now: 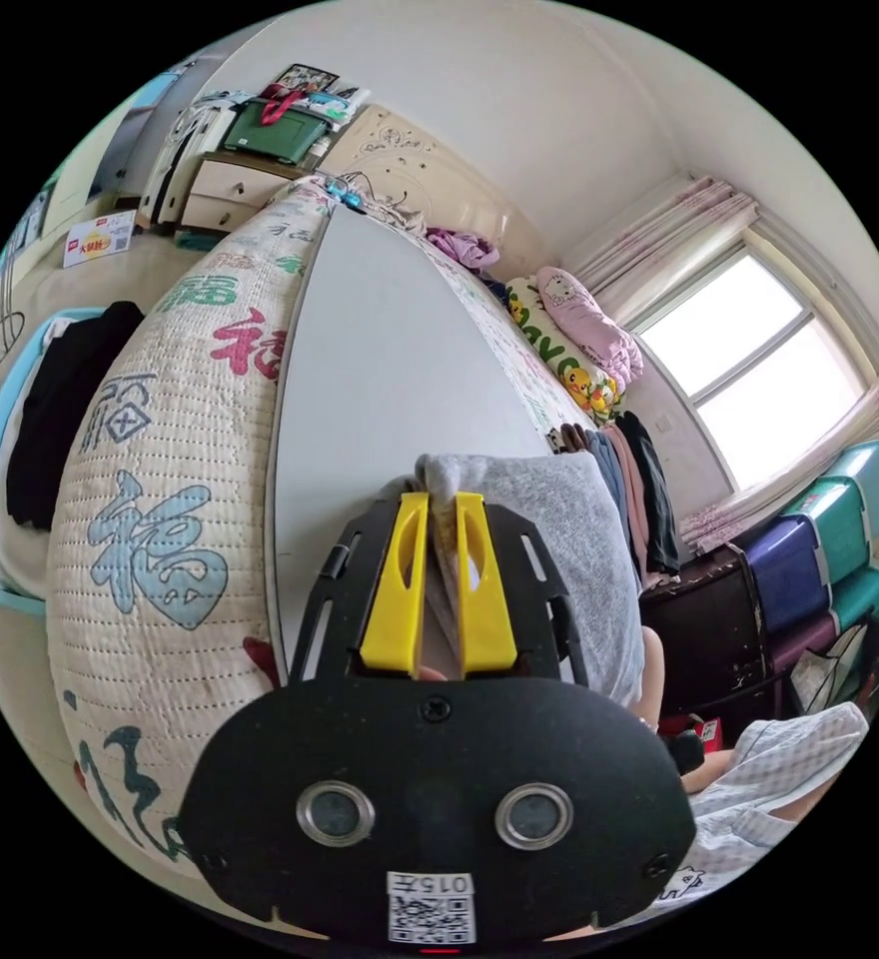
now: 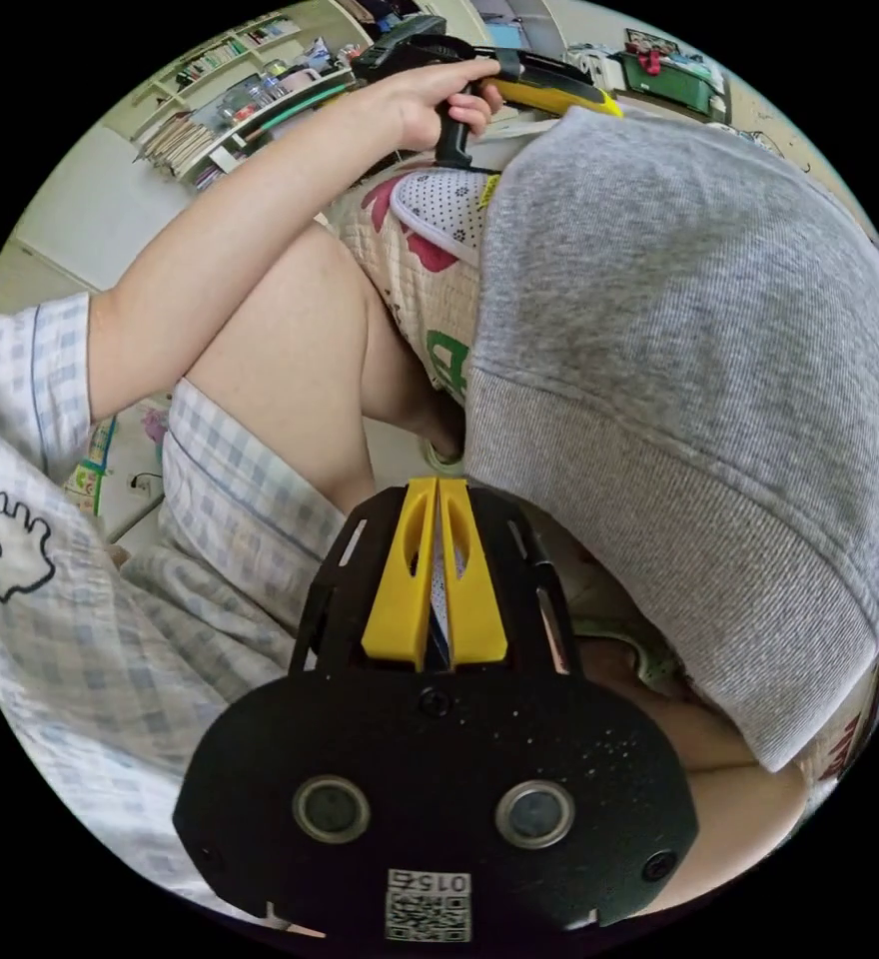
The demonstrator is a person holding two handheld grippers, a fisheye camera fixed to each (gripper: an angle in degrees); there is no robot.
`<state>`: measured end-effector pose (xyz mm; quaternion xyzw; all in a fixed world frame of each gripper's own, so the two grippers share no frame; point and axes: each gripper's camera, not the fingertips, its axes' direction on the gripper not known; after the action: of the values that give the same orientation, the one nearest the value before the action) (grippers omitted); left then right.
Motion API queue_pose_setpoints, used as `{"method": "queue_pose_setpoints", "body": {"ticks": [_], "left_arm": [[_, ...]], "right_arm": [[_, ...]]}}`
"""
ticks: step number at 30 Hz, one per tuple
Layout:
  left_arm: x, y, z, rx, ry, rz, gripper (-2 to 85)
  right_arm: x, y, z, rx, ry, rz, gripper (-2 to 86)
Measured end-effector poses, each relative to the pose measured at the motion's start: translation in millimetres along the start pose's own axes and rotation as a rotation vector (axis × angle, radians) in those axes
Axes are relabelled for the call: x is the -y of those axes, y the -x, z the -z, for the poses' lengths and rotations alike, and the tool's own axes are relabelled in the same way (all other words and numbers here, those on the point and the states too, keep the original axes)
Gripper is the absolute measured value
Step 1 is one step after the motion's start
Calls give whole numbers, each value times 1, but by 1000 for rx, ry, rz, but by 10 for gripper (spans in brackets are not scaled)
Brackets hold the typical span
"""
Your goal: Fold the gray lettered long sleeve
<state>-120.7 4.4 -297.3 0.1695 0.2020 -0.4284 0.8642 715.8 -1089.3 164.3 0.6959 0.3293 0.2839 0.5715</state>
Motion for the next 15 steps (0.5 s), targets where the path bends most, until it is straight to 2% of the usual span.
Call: {"method": "queue_pose_setpoints", "body": {"ticks": [4,6,9,11,13,15], "left_arm": [[-9,4,29,-20,-70,17,59],[-16,10,44,-27,-113,23,74],[-25,26,53,-52,-97,54,94],[-31,33,48,-83,-85,68,111],[-31,33,39,-96,-50,52,126],[-32,31,30,-80,-19,40,139]], "right_arm": [[27,20,80,111,-157,79,0],[44,5,164,125,-364,89,27],[65,-49,261,79,-619,-3,71],[81,-87,301,69,-716,-81,85],[107,-134,328,64,-791,-191,118],[134,-162,329,55,-784,-267,147]]}}
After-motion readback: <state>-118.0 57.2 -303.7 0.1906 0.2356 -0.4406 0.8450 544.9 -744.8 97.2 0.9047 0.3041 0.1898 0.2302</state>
